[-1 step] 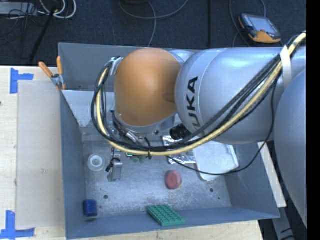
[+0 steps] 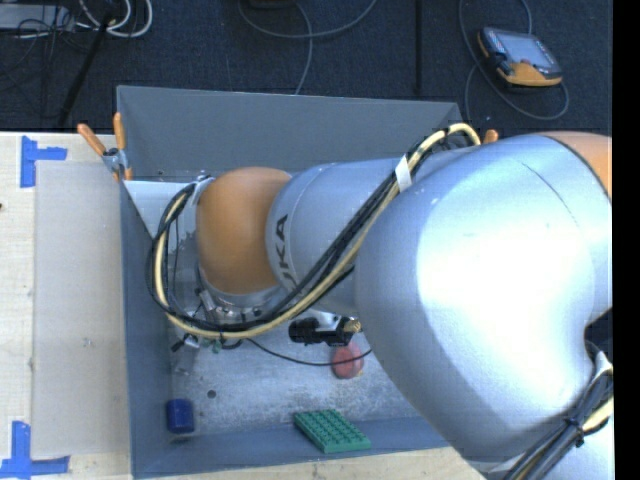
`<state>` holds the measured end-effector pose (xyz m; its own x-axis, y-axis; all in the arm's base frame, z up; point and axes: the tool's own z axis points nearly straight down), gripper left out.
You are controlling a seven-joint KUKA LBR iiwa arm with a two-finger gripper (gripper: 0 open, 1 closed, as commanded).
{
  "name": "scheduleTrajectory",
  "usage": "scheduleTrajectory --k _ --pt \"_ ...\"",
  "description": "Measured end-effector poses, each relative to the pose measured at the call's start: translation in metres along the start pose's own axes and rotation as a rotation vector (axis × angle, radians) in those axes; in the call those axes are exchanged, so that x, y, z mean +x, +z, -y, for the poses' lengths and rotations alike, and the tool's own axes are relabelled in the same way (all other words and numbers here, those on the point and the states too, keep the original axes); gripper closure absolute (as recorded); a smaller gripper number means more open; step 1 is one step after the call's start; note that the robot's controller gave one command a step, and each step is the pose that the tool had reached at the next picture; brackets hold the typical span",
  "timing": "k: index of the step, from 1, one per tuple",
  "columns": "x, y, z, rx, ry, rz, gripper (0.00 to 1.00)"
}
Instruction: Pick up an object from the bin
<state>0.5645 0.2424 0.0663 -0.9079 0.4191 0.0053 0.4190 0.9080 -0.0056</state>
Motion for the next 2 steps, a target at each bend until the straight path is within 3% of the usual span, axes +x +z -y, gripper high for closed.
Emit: scheduleTrajectory --k 1,2 --pt "-0.012 -0.034 -0.0011 -0.006 0.254 0.005 0.0" --pt "-0.0079 -0.0332 -0.008 -0.004 0.125 0.005 0.0"
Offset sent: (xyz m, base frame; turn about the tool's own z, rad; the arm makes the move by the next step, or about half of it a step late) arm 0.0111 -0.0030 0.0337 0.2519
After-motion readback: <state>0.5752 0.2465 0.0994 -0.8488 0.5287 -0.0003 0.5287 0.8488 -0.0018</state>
